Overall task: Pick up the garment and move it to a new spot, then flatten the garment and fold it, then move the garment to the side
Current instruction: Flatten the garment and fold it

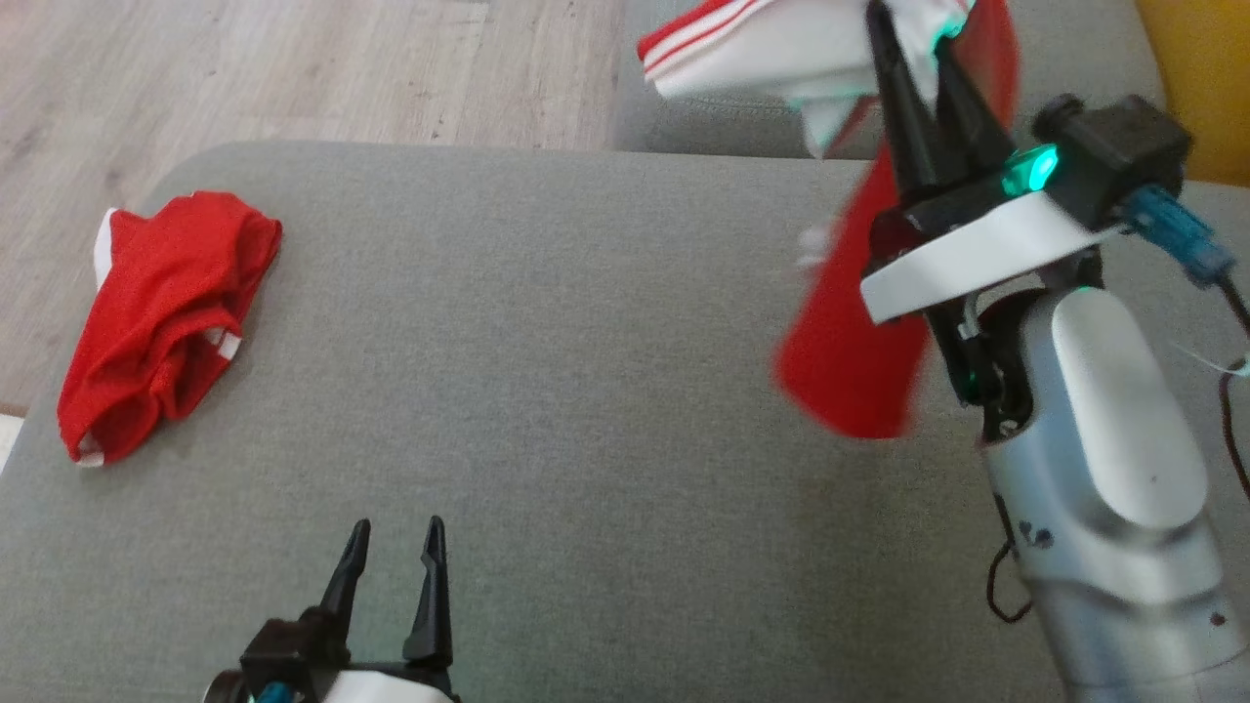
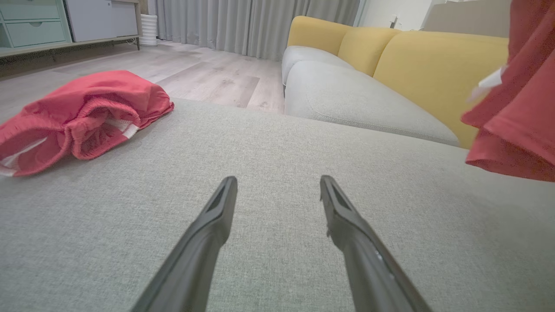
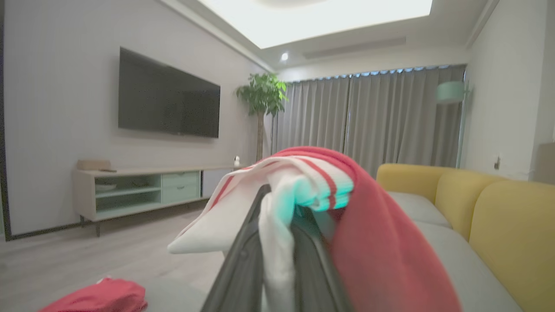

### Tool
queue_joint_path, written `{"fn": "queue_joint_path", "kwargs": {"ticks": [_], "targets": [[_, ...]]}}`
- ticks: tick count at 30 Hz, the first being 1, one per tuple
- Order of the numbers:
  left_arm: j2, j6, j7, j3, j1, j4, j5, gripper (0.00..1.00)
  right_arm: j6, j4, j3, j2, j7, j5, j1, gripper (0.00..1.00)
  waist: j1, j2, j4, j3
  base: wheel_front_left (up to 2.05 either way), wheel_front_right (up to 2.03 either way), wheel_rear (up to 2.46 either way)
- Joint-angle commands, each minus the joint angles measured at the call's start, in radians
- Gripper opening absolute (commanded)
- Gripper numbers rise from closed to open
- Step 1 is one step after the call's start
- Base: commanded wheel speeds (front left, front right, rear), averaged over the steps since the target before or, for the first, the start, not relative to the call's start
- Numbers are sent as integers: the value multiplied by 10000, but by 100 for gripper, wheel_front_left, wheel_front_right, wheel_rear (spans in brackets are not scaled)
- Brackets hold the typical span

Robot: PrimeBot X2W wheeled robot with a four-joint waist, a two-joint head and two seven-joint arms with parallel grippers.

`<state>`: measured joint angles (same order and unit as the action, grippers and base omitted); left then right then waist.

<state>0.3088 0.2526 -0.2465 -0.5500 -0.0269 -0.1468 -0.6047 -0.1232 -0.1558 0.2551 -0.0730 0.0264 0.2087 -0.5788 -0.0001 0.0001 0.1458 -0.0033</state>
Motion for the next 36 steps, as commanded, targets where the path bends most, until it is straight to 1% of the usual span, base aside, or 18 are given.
{"fn": "queue_joint_path", "kwargs": {"ticks": [1,4,8,11,13,18,22,26,27,28,29,32,36], "targets": [[142,18,-2,253,424,318,92,100,-75,285,245,226,-521,-133,65,0,1,-1,94,95,0,0,0],[110,-42,17,168,515,311,121,100,-75,-3,460,226,-815,-93,272,0,1,-1,250,204,0,0,0],[36,-121,68,40,737,281,173,100,-75,-1163,992,227,-898,-39,558,0,1,-1,731,481,0,0,0],[-42,-168,79,-37,913,223,207,100,-75,-2163,1457,227,-570,361,590,0,1,-1,1151,725,0,0,0],[-88,-222,70,-81,1013,153,221,100,-75,-2813,1791,227,-269,915,536,0,1,-1,1423,862,0,0,0],[-244,-340,41,-227,1215,12,274,100,-75,-4311,2555,227,646,1885,-62,0,1,-1,2016,1150,0,0,0],[-373,-417,9,-321,1327,-116,312,100,-75,-5013,3209,227,1284,2809,-634,0,1,-1,2285,1312,0,0,0],[-491,-490,-24,-391,1378,-291,331,100,-75,-5727,3797,227,1666,3646,-992,0,1,-1,2354,1390,0,0,0],[-517,-509,-30,-407,1382,-335,332,100,-75,-5901,4055,227,1615,3845,-1005,24,1,-1,2336,1395,0,0,0],[-541,-520,-37,-419,1386,-375,335,100,-75,-6016,4348,227,1577,4012,-1012,67,1,-1,2304,1398,0,0,0],[-560,-528,-44,-426,1388,-413,340,100,-75,-6093,4650,227,1554,4162,-1001,100,1,-1,2255,1393,0,0,0],[-586,-538,-63,-419,1387,-492,355,100,-75,-6234,5506,227,1440,4453,-917,100,1,-1,2032,1350,0,0,0],[-560,-531,-83,-390,1364,-521,391,100,-75,-6223,6236,227,1493,4673,-710,100,1,-1,1623,1240,0,0,0]]}}
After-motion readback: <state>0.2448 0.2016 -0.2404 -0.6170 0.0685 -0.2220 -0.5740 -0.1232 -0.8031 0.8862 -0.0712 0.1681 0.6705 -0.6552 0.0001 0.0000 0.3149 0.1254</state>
